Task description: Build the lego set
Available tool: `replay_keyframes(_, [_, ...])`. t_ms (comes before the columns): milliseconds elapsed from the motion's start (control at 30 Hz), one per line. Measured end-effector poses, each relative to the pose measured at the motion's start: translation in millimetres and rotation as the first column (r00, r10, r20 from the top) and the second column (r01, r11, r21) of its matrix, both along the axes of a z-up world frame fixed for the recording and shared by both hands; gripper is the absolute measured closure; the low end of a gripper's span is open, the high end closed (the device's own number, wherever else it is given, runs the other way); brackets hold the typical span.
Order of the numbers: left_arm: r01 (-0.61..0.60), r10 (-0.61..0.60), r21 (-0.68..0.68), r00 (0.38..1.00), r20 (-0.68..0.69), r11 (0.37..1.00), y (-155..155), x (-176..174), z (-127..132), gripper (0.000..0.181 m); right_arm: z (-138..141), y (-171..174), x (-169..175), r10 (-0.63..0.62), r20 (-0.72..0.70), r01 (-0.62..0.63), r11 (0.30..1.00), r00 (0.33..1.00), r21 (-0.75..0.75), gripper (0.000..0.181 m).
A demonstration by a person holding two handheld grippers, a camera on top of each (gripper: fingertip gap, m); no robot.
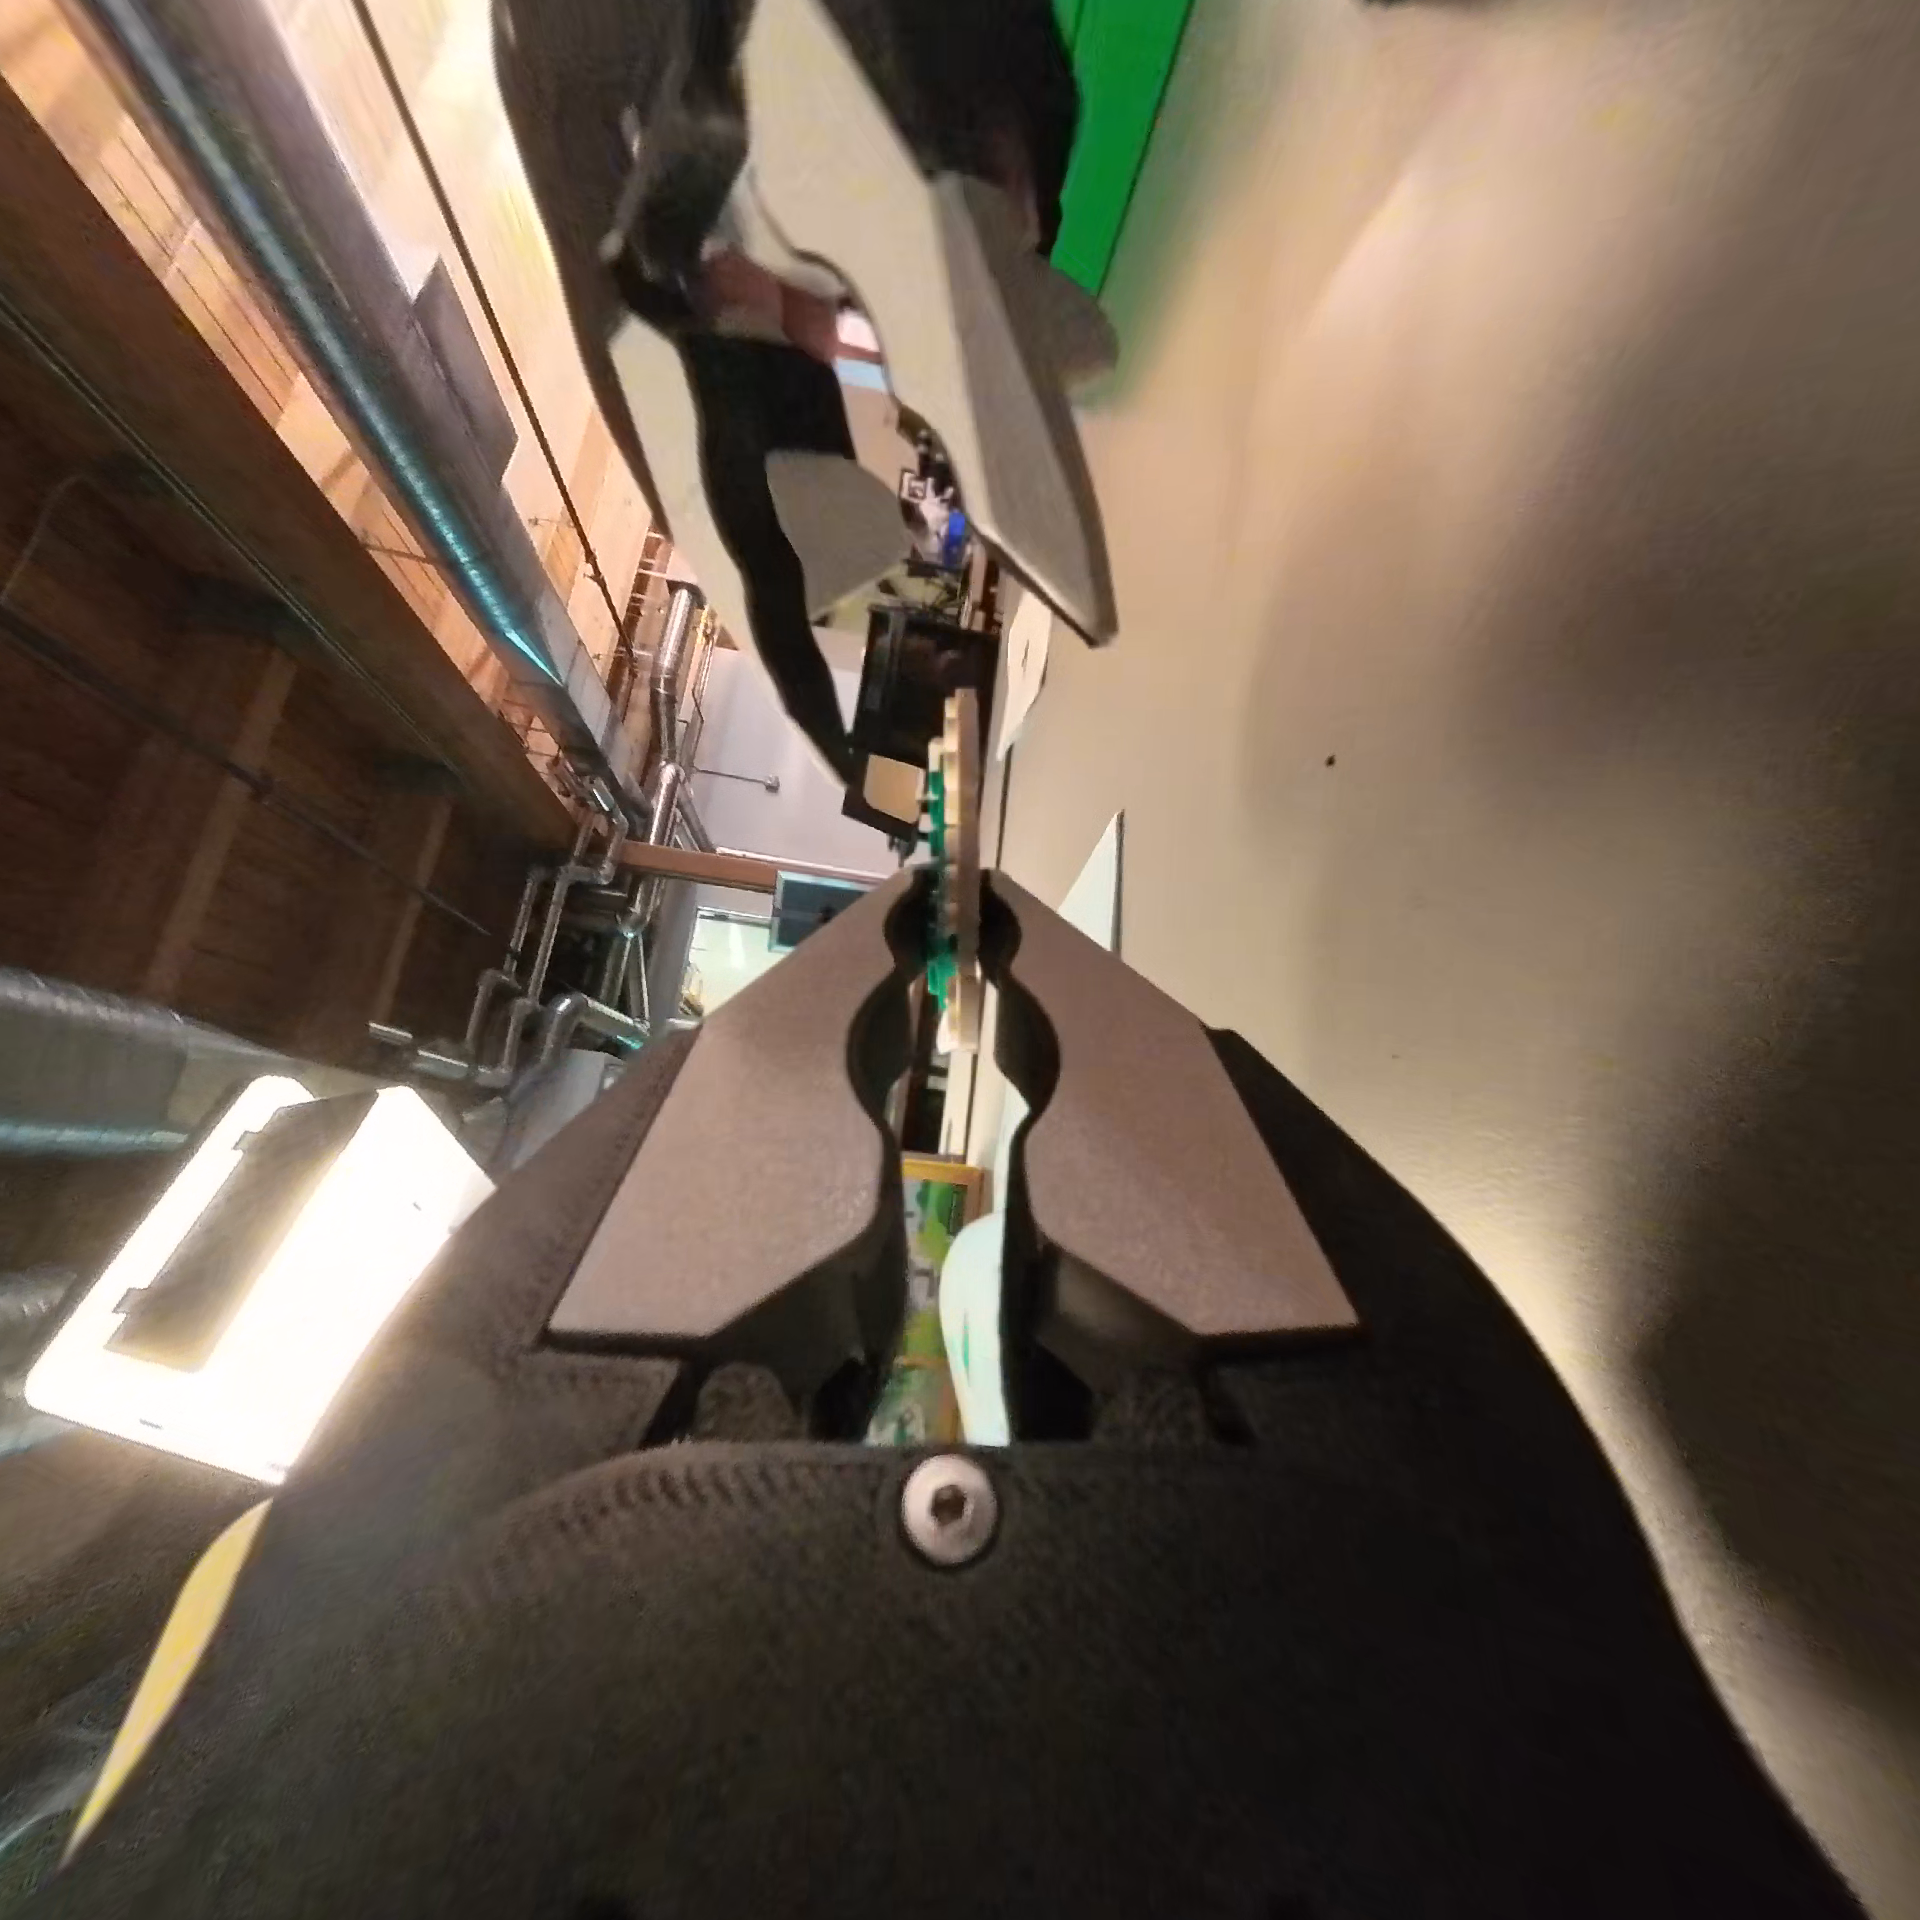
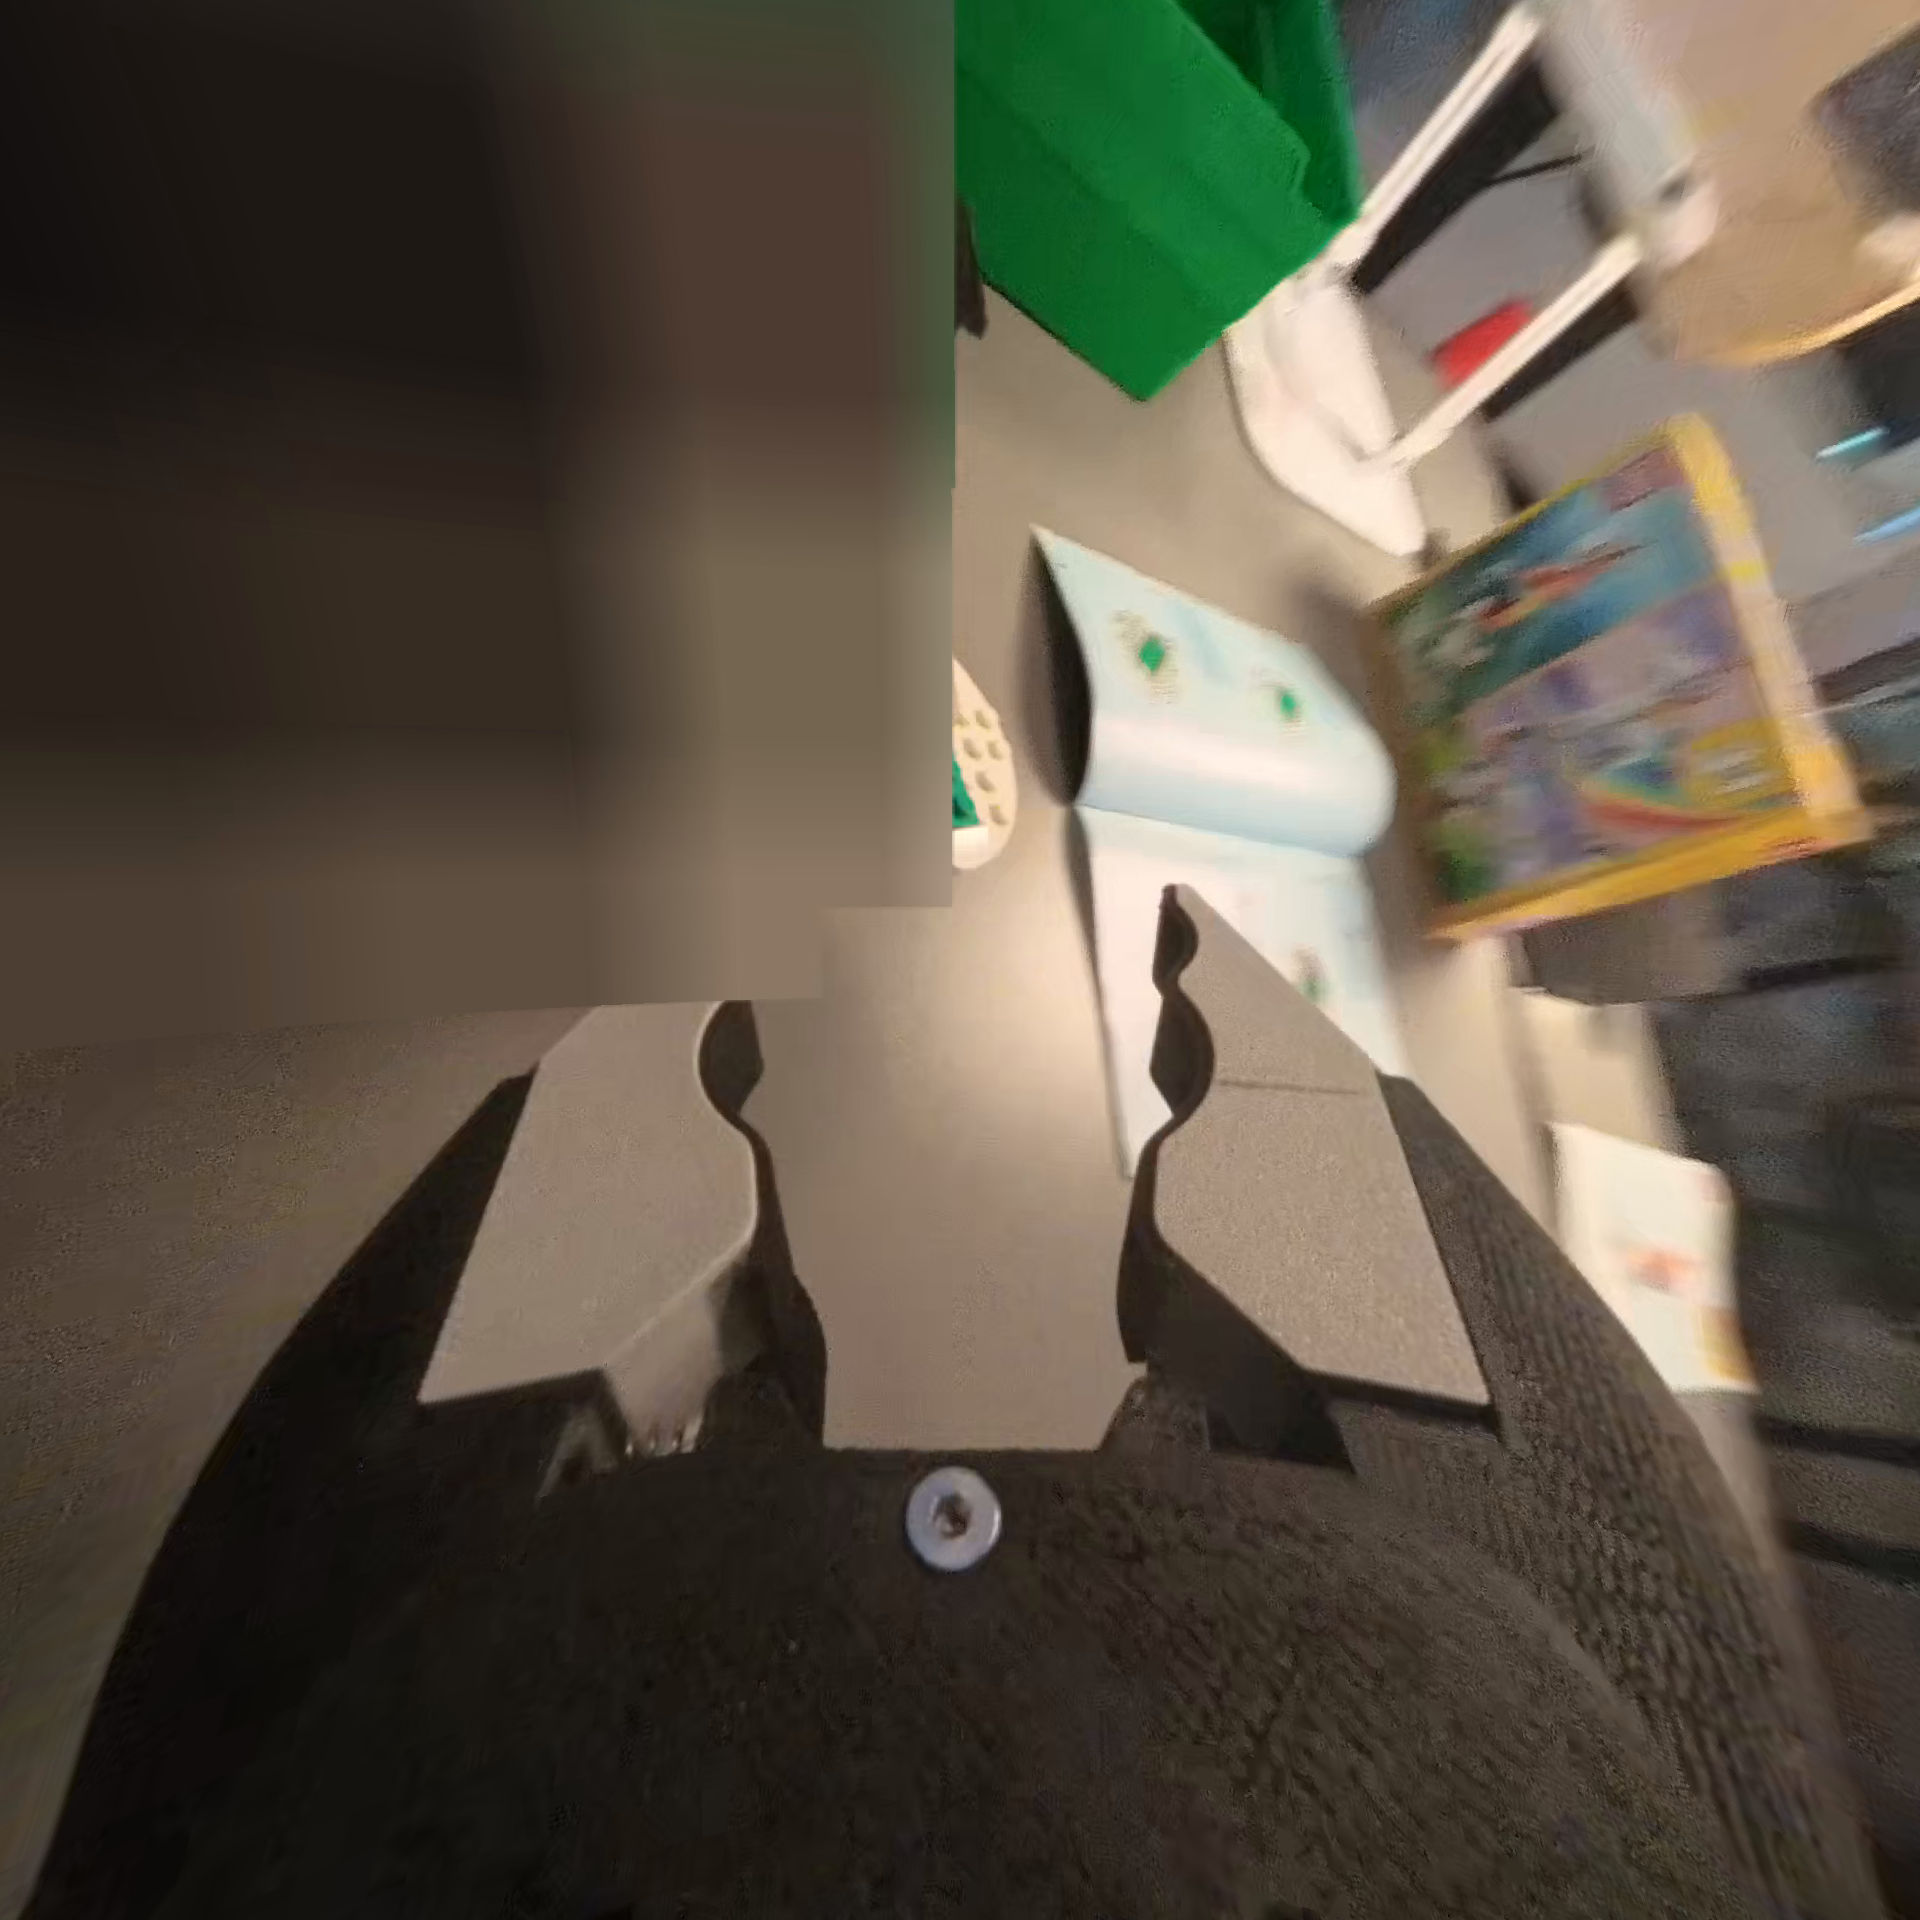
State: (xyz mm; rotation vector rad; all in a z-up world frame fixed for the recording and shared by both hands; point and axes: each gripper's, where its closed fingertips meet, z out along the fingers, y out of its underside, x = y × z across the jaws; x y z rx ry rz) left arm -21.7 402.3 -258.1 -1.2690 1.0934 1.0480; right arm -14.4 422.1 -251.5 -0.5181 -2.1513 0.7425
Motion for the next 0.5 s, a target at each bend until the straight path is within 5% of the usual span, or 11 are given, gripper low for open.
replay_keyframes(233, [-0.009, 0.009, -0.009, 1.000, 0.023, 1.000, 0.7, -2.0, -0.2, 0.174, -12.7, 5.1, -7.3, -0.061, -0.239, 0.166, 0.877, 0.969, 0.451, 0.130])
replay_keyframes(500, [-0.007, 0.008, -0.024, 1.000, 0.024, 1.000, 1.1, -1.8, -2.9, 0.174, -14.4, -2.0, -15.1, -0.028, -0.307, 0.199, 0.815, 0.951, 0.544, 0.158])
